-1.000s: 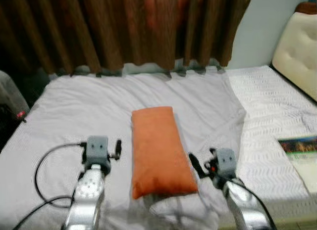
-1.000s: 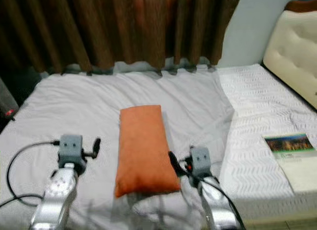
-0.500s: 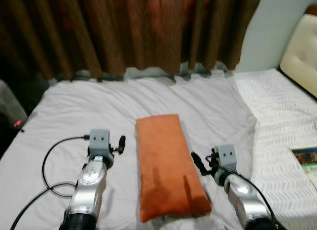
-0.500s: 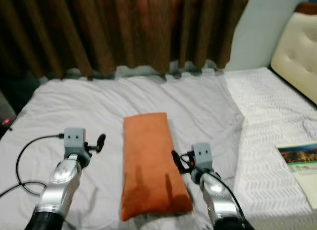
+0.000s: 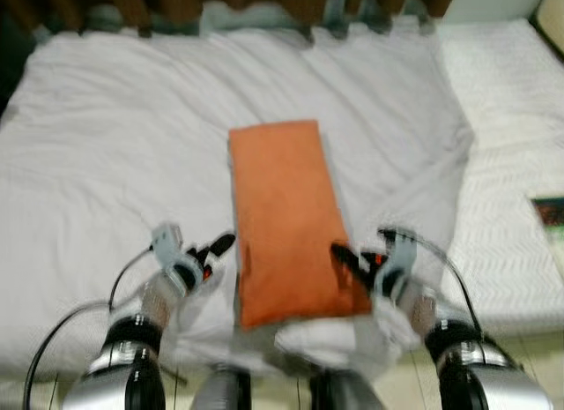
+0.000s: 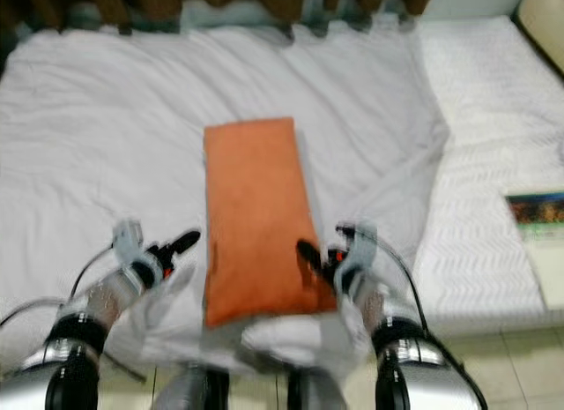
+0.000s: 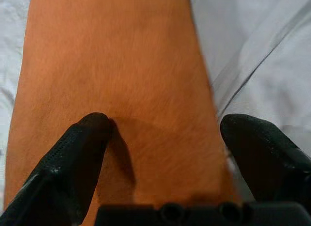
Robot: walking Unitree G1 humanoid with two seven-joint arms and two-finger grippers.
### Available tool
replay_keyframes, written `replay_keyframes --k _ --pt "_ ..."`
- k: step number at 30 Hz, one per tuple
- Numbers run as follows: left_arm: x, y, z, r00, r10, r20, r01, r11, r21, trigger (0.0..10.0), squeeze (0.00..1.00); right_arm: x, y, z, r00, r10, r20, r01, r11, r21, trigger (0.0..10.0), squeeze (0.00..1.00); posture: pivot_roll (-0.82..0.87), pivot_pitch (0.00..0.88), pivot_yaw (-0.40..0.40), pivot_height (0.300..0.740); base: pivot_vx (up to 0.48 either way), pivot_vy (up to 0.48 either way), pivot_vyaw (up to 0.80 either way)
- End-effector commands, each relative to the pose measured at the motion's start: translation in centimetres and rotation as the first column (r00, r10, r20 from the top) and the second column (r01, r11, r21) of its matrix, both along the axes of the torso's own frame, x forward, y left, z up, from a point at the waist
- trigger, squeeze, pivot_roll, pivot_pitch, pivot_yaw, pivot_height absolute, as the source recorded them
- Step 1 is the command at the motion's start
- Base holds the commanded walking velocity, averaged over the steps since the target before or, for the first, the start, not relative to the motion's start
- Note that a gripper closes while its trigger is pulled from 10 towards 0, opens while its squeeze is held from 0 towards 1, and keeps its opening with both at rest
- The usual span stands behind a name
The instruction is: Clean up the room
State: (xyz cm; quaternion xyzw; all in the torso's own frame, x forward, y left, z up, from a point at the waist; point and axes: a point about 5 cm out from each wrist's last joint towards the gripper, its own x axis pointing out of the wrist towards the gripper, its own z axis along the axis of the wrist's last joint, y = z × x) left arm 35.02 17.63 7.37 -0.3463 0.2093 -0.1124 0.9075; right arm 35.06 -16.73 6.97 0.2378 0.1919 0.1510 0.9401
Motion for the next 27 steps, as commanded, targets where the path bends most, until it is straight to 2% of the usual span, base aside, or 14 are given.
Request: replay_keyframes --k 1,2,6,12,14,15,18,19,20,23,24,25,26,27 --pt "0.0 -0.2 -0.3 1.000 -0.007 -0.016 0.006 0.999 -0.039 10.0 0.00 -0.1 0.2 -0.3 1.000 0.010 -0.025 -0.009 0.999 0.052 10.0 0.00 0.00 0.602 -0.016 0.740 0.000 0.000 0.00" --pt "0.5 -0.4 0.5 1.000 -0.005 0.004 0.006 0.997 -0.076 10.0 0.00 0.2 0.7 0.3 1.000 0.026 -0.007 -0.025 0.997 0.078 10.0 0.00 0.00 0.642 -0.014 0.740 0.000 0.000 0.00" --pt "1.1 -1.3 1.5 0.999 -0.025 0.041 0.031 0.990 -0.138 10.0 0.00 0.6 1.5 0.8 0.999 0.034 0.014 -0.036 0.990 0.138 10.0 0.00 0.01 0.655 -0.014 0.740 0.000 0.000 0.00" --pt "1.2 -2.5 1.5 0.997 -0.053 0.056 0.062 0.984 -0.167 10.0 0.00 0.8 2.5 1.0 0.999 0.037 0.018 -0.040 0.979 0.198 10.0 0.00 0.01 0.660 -0.020 0.740 0.000 0.000 0.00" --pt "1.3 -4.4 1.5 0.994 -0.088 0.061 0.098 0.977 -0.190 10.0 0.00 0.8 3.6 0.9 0.998 0.054 0.010 -0.055 0.973 0.225 10.0 0.00 0.01 0.701 -0.019 0.740 0.000 0.000 0.00" --pt "1.3 -4.4 1.5 0.994 -0.088 0.061 0.098 0.977 -0.190 10.0 0.00 0.8 3.6 0.9 0.998 0.054 0.010 -0.055 0.973 0.225 10.0 0.00 0.01 0.701 -0.019 0.740 0.000 0.000 0.00" --pt "1.4 -5.9 1.7 0.992 -0.105 0.067 0.117 0.969 -0.215 10.0 0.00 0.8 4.2 1.0 0.998 0.061 0.007 -0.061 0.973 0.224 10.0 0.00 0.00 0.738 -0.021 0.740 0.000 0.000 0.00" --pt "1.3 -7.5 1.7 0.989 -0.134 0.065 0.146 0.962 -0.231 10.0 0.00 0.8 4.7 0.8 0.998 0.060 0.000 -0.059 0.972 0.225 10.0 0.00 -0.01 0.734 -0.029 0.740 0.000 0.000 0.00" --pt "1.1 -8.3 1.5 0.986 -0.156 0.059 0.166 0.959 -0.229 10.0 0.00 0.7 5.0 0.7 0.998 0.061 -0.005 -0.058 0.973 0.221 10.0 0.00 -0.01 0.738 -0.030 0.740 0.000 0.000 0.00" --pt "0.8 -9.3 1.1 0.980 -0.191 0.046 0.197 0.955 -0.220 10.0 0.00 0.6 5.2 0.5 0.999 0.052 -0.010 -0.048 0.974 0.221 10.0 0.00 -0.01 0.741 -0.027 0.740 0.000 0.000 0.00" --pt "0.5 -9.7 0.8 0.979 -0.203 0.034 0.205 0.955 -0.215 7.8 0.00 0.6 5.3 0.5 0.999 0.033 -0.018 -0.027 0.970 0.240 10.0 0.00 -0.01 0.735 -0.027 0.740 0.000 0.000 0.00" --pt "0.4 -10.0 0.6 0.978 -0.207 0.026 0.208 0.956 -0.209 0.0 0.00 0.6 5.5 0.3 0.999 0.022 -0.030 -0.013 0.967 0.256 4.2 0.00 -0.01 0.735 -0.027 0.740 0.000 0.000 0.00" --pt "0.3 -10.1 0.4 0.979 -0.203 0.018 0.203 0.958 -0.204 0.0 0.00 0.5 5.6 0.2 0.999 0.007 -0.044 0.005 0.962 0.273 0.0 0.00 -0.01 0.729 -0.026 0.740 0.000 0.000 0.00" --pt "0.3 -10.2 0.4 0.980 -0.198 0.018 0.197 0.957 -0.213 0.0 0.00 0.4 5.6 0.1 0.998 -0.009 -0.056 0.026 0.954 0.297 0.0 0.00 -0.01 0.729 -0.025 0.740 0.000 0.000 0.00"
